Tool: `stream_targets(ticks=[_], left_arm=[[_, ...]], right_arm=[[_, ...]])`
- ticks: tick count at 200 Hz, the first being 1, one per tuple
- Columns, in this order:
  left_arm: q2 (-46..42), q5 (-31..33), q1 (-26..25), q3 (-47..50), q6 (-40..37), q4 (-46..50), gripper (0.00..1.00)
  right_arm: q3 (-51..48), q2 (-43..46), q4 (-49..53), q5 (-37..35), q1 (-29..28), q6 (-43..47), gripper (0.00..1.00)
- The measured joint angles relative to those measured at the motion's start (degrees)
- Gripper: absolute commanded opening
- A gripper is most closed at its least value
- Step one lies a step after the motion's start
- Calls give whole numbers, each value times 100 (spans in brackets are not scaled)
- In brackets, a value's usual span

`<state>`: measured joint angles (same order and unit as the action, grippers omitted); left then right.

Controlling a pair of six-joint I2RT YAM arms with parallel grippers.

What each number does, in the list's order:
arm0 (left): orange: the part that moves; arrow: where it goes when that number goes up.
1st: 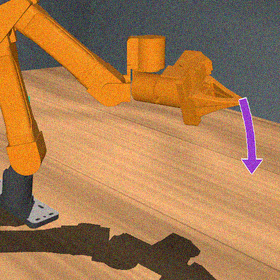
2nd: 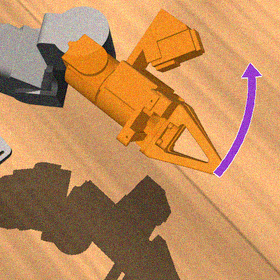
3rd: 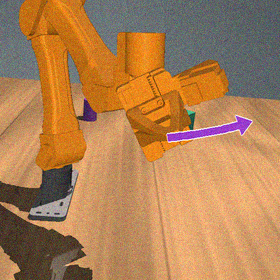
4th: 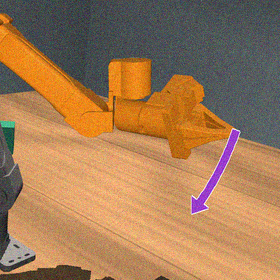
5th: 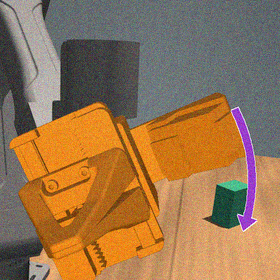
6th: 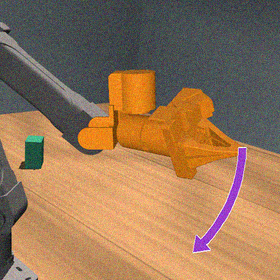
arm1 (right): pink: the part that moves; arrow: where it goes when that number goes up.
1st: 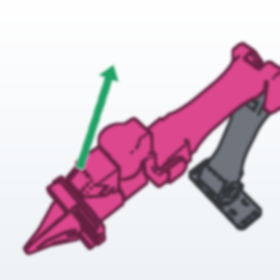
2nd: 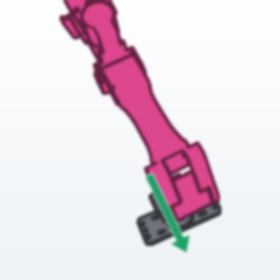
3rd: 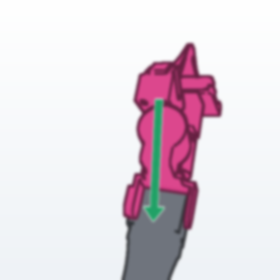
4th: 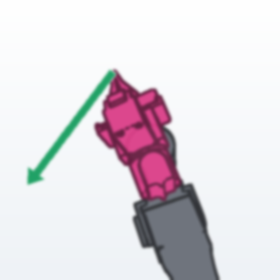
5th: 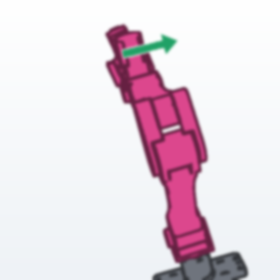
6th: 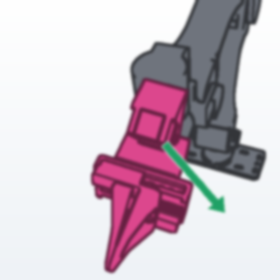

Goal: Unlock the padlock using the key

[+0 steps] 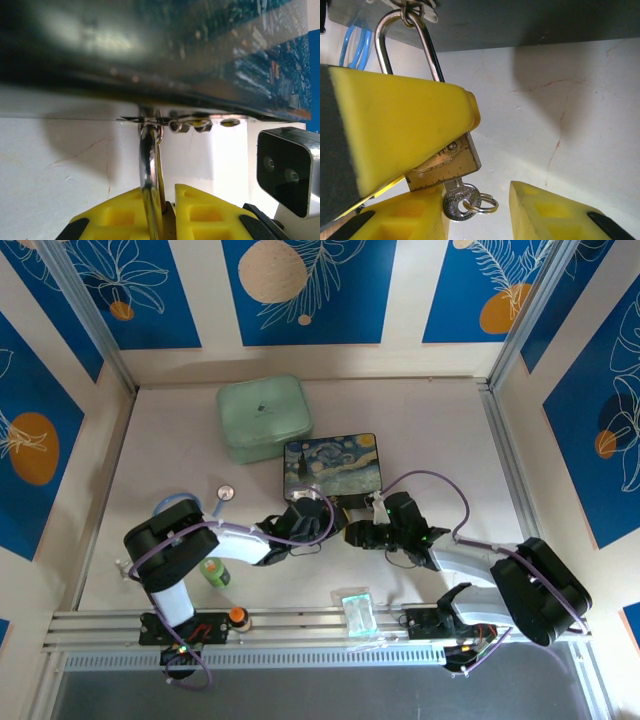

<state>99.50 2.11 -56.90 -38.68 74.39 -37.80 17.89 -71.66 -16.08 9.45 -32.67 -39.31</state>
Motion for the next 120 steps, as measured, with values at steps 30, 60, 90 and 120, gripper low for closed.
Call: stream_targets(ticks=[30,60,90,120], left_arm=[[0,0,0,-4,-33,39,0],[2,-22,-4,-26,-33,96,0],[22,-20,-11,-37,-33,92,0],[35,-17,-11,-48,-72,98,0]], right_arm=[[-7,42,70,-83,-7,-98,42],[-107,227,94,-310,-79,-208,45],[-120,424,247,-487,-98,-234,47],[-120,470,308,-544,-98,-234,47]])
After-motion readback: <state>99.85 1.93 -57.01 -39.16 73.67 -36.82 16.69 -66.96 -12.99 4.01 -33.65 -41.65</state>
